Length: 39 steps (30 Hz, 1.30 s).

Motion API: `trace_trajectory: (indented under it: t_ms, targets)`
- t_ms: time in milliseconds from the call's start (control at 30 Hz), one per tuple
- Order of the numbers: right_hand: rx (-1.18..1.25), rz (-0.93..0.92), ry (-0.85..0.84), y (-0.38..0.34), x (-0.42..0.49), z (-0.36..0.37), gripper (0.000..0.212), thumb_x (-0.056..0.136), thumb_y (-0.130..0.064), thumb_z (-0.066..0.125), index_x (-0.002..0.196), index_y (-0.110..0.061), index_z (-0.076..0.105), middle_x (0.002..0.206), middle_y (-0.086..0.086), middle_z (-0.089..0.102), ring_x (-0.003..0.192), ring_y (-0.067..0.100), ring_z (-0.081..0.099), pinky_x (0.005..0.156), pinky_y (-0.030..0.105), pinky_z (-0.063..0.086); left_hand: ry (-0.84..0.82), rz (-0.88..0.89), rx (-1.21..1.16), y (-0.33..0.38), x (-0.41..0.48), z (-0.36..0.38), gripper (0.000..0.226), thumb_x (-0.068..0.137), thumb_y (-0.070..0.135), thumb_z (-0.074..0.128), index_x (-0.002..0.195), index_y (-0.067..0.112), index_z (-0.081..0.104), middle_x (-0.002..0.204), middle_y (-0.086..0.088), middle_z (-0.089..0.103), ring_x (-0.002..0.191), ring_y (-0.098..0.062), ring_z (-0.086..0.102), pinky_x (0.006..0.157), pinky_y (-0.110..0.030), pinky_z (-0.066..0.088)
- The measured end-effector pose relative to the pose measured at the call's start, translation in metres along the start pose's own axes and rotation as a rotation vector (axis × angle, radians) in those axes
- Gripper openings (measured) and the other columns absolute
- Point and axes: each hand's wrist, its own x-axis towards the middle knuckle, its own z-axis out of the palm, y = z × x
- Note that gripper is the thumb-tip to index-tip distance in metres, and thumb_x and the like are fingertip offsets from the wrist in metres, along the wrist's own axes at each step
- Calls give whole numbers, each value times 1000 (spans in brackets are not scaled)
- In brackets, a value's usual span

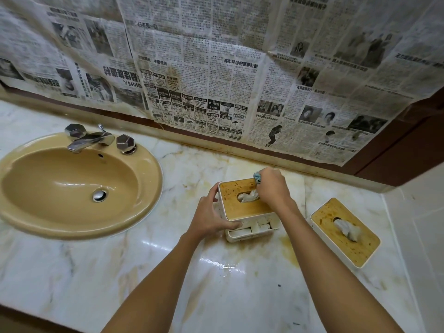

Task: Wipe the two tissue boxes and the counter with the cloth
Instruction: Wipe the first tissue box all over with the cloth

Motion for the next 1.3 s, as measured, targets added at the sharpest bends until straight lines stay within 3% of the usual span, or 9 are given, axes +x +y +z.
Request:
trace_trajectory:
  t_ms: [267, 367, 467, 600, 733, 833, 967, 1167, 1300]
  targets:
    - [-33, -155, -136, -22, -4, 9, 24, 87, -3, 63, 111, -10, 65, 111, 16, 59, 96, 35, 62, 83, 42, 57, 1, 4, -7, 2, -1, 0, 124, 49, 49, 101, 150, 47, 30, 132, 21, 53, 116, 0, 46, 87, -11, 37]
    - [-16, -228, -227, -34, -2, 2, 22, 86, -2, 56, 102, -13, 67, 102, 14, 63, 88, 32, 67, 71, 39, 59, -2, 1, -8, 1, -1, 1, 124, 50, 48, 102, 151, 47, 30, 131, 28, 51, 116, -3, 47, 87, -13, 38]
    - [-86, -324, -324, -47, -1, -5, 24, 87, 0, 49, 69, -15, 54, 76, 7, 59, 73, 28, 60, 49, 29, 37, 0, -12, -11, -1, -1, 2, 127, 50, 51, 101, 154, 48, 27, 131, 20, 54, 116, -5, 48, 85, -11, 37]
    - [-176, -423, -397, -60, -6, -12, 32, 88, 1, 47, 63, -18, 45, 69, 5, 51, 59, 20, 48, 49, 30, 31, -1, -34, -20, 0, -1, 1, 120, 48, 51, 101, 145, 54, 30, 125, 9, 58, 113, 1, 47, 82, -10, 37]
    - [-251, -459, -436, -56, -17, -12, 28, 89, -1, 48, 68, -19, 46, 71, 2, 48, 64, 20, 50, 50, 30, 34, -1, -44, -20, -3, -1, 2, 126, 47, 50, 101, 151, 50, 29, 123, 6, 57, 113, 5, 47, 80, -7, 38]
    - [-241, -459, -461, -42, -29, -5, 18, 84, 2, 49, 78, -9, 62, 73, 8, 59, 70, 27, 55, 53, 33, 37, -2, -53, -34, -7, 0, 3, 133, 45, 50, 101, 155, 48, 25, 121, 4, 56, 114, 2, 47, 82, -10, 38]
    - [-141, -435, -476, -24, -38, -3, 25, 80, 4, 51, 83, -12, 70, 78, 10, 67, 74, 28, 59, 55, 34, 38, 4, -52, -34, -8, 0, 5, 134, 44, 49, 101, 154, 48, 25, 120, 0, 57, 112, -4, 49, 82, -13, 41]
    - [62, -423, -172, -32, -29, -3, 48, 81, 7, 46, 109, -19, 75, 98, 10, 74, 94, 29, 60, 70, 36, 46, -5, -44, -13, -5, -1, 3, 129, 48, 55, 99, 154, 46, 27, 127, 6, 55, 112, -2, 49, 82, -11, 39]
    - [-61, -437, -234, -40, -45, 15, 45, 85, 7, 51, 117, -17, 71, 103, 14, 72, 97, 34, 65, 71, 37, 50, 3, -55, -22, -8, 0, 5, 131, 44, 56, 94, 156, 40, 28, 123, 6, 58, 116, -9, 51, 83, -12, 39]
